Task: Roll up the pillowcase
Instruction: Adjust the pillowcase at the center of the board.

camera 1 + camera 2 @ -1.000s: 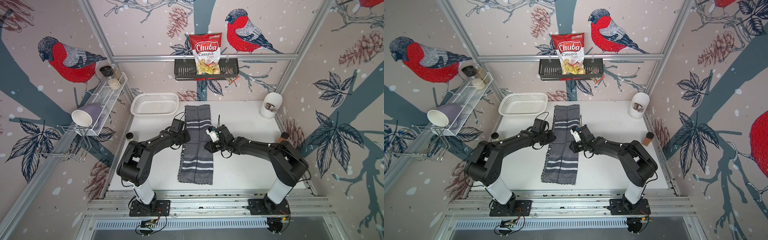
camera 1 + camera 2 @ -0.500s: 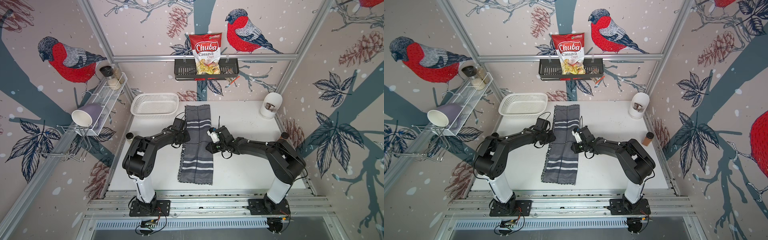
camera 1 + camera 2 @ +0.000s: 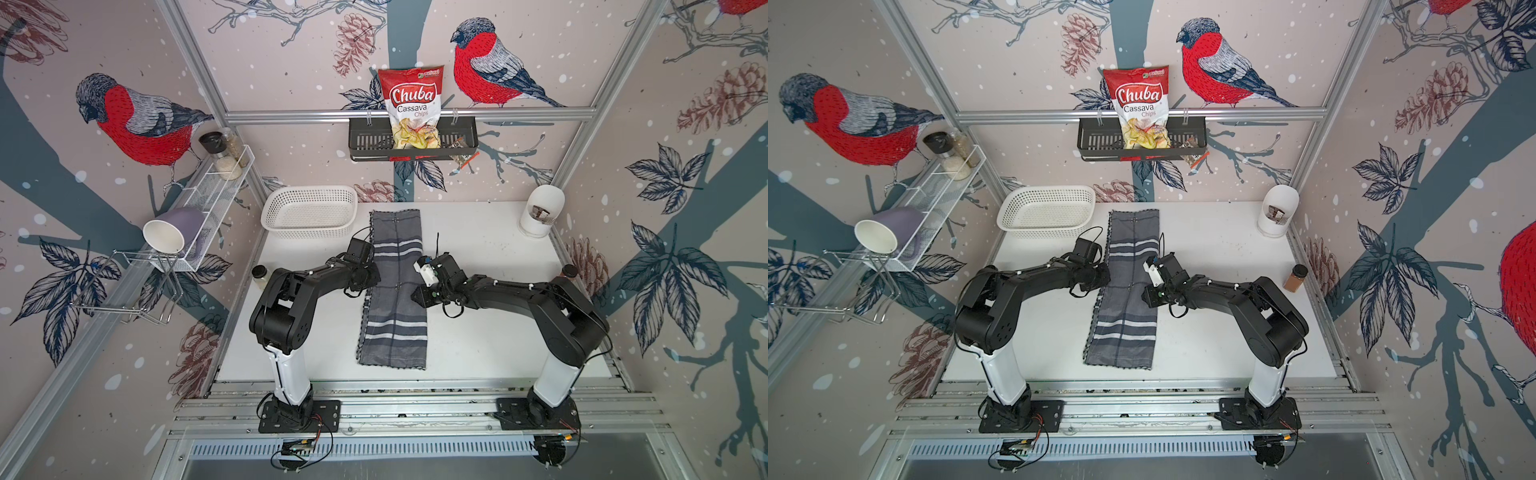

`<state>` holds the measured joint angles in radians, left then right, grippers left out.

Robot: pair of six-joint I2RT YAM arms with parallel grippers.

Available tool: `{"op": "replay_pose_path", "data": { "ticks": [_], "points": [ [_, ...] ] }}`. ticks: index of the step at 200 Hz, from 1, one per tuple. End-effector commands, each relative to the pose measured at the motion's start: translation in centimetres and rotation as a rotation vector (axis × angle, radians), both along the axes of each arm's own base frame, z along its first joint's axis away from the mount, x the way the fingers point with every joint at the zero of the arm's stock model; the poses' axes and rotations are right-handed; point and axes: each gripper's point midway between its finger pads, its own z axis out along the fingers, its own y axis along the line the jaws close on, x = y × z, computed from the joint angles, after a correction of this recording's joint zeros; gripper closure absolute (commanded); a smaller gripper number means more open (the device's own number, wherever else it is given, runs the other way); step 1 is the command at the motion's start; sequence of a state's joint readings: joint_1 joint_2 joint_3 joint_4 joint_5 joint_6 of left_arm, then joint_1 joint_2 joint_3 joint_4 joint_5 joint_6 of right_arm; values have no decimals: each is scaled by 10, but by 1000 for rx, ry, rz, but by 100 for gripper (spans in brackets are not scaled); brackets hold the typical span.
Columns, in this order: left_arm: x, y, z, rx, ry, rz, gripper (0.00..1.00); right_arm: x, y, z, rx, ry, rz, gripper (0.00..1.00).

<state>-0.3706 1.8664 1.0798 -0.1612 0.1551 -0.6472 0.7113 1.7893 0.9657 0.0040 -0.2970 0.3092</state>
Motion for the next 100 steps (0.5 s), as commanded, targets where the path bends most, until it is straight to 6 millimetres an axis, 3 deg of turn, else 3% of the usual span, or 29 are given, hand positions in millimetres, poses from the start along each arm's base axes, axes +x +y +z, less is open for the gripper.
{"op": "replay_pose_path", "data": {
  "ticks": [1, 24, 47, 100],
  "points": [
    [2, 0, 6, -4, -20, -10, 91, 2, 2, 0, 1, -13, 14, 73],
    [2, 1, 8, 1, -19, -6, 95, 1, 3, -2, -2, -8, 16, 73],
    [1, 4, 10, 16, -13, 6, 86, 1, 3, -6, -13, 1, 19, 73],
    [0, 2, 29, -13, -38, 20, 89, 1, 5, -10, -19, 6, 22, 72]
  ]
}}
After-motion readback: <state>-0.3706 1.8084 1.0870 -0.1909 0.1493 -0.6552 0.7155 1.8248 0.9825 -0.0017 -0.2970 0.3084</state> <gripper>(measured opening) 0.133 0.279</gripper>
